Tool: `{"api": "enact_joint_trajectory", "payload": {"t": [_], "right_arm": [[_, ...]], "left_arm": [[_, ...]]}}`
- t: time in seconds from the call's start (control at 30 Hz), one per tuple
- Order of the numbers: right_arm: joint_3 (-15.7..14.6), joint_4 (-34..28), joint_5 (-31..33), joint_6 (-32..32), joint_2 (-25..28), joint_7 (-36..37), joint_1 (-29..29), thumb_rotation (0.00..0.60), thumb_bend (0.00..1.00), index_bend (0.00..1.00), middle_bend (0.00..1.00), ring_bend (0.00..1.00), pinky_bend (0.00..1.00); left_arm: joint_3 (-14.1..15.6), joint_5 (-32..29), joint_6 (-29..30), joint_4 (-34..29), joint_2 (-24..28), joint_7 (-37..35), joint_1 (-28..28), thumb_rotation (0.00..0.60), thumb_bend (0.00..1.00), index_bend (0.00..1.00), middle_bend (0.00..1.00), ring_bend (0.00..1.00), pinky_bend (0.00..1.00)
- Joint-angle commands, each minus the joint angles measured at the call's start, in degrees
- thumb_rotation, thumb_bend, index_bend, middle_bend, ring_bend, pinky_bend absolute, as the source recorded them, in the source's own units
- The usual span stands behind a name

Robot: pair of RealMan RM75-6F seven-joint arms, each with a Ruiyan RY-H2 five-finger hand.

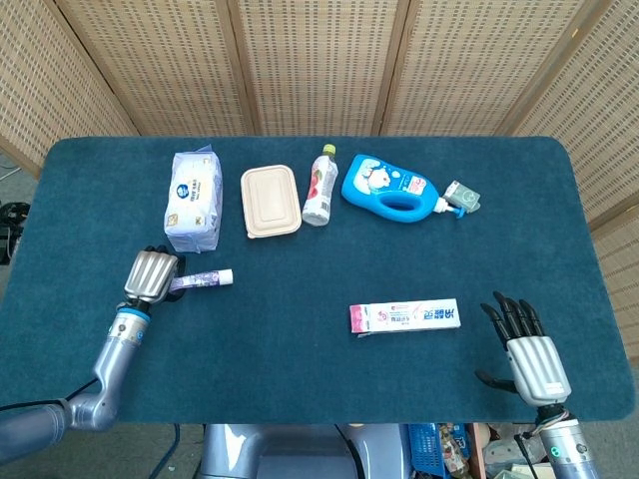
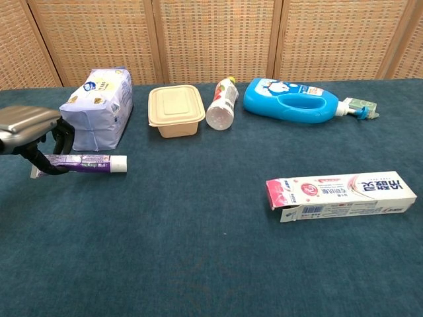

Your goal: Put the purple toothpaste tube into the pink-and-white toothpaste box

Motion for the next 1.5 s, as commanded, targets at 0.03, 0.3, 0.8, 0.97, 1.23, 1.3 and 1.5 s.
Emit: {"api": "enact_joint_trajectory", "payload": {"t": [0.03, 0.3, 0.8, 0.97, 1.23, 1.3, 1.5], "right_arm": [[0.4, -0.1, 0.4, -0.6, 0.1, 0.2, 0.5, 0.600, 0.00, 0.10, 0.00, 0.00, 0.00], [2.8, -1.9, 2.3, -4.4, 1.3, -2.2, 3.7, 0.600, 0.00, 0.11, 0.00, 0.00, 0.00], [6.9, -13.5, 19.0, -18.2, 2.6, -17.1, 11.8, 0.600, 0.00, 0.13, 0.00, 0.00, 0.00], [8.1, -15.8, 24.2, -20.6, 1.0, -22.8, 15.2, 0.600, 0.00, 0.13, 0.00, 0.00, 0.00], [7.9, -17.8, 30.1, -20.7, -1.1, -29.6, 18.5, 0.600, 0.00, 0.13, 0.00, 0.00, 0.00], [7.3, -17.6, 31.3, -21.1, -2.0, -31.1, 19.3, 0.600, 0.00, 0.13, 0.00, 0.00, 0.00], [6.8, -15.2, 35.5, -21.5, -4.8, -33.6, 21.6, 0.600, 0.00, 0.14, 0.00, 0.00, 0.00]], "left_arm": [[0.2, 2.6, -0.4, -0.9, 1.9, -2.5, 0.2, 0.600, 0.42, 0.82, 0.60, 0.34, 0.37], [-0.1, 7.4, -0.6, -4.6, 6.3, -9.0, 0.6, 0.600, 0.42, 0.82, 0.60, 0.34, 0.37], [-0.8, 12.0, 1.3, -9.6, 10.9, -11.9, 1.4, 0.600, 0.42, 0.83, 0.60, 0.34, 0.37], [-1.1, 12.2, 1.2, -10.1, 11.6, -11.7, 1.5, 0.600, 0.42, 0.83, 0.60, 0.34, 0.37], [-1.4, 12.7, 1.2, -10.6, 11.8, -12.0, 1.6, 0.600, 0.42, 0.83, 0.60, 0.34, 0.37], [-1.4, 12.8, 1.2, -10.6, 11.9, -12.1, 1.6, 0.600, 0.42, 0.83, 0.60, 0.34, 0.37], [-1.6, 12.7, 1.1, -10.8, 12.2, -12.3, 1.9, 0.600, 0.42, 0.83, 0.60, 0.34, 0.37]]}}
